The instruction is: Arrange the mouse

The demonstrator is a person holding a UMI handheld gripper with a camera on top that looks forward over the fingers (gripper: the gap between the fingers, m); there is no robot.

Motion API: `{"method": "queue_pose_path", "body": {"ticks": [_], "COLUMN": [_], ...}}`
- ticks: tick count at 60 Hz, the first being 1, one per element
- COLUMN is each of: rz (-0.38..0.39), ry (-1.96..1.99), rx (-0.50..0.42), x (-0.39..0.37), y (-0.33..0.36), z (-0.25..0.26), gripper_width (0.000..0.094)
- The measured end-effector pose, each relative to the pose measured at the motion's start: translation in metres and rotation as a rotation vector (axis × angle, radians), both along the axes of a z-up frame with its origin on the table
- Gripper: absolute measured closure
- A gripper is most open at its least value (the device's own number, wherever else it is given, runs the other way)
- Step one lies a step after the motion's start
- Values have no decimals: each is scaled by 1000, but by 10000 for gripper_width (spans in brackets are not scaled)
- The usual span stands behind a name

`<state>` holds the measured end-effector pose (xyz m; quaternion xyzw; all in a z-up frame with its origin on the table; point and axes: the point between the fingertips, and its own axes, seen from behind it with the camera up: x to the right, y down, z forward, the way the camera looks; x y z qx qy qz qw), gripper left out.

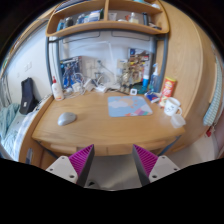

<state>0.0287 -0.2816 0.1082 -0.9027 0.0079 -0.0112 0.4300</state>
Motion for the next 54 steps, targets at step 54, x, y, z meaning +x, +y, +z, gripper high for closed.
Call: {"method": "queue_pose_path", "body": {"ticks": [54], "rz": [140], "ry": [46], "rx": [-139], "x": [-271], "y": [215], "z": [-126], "gripper_width": [179]}}
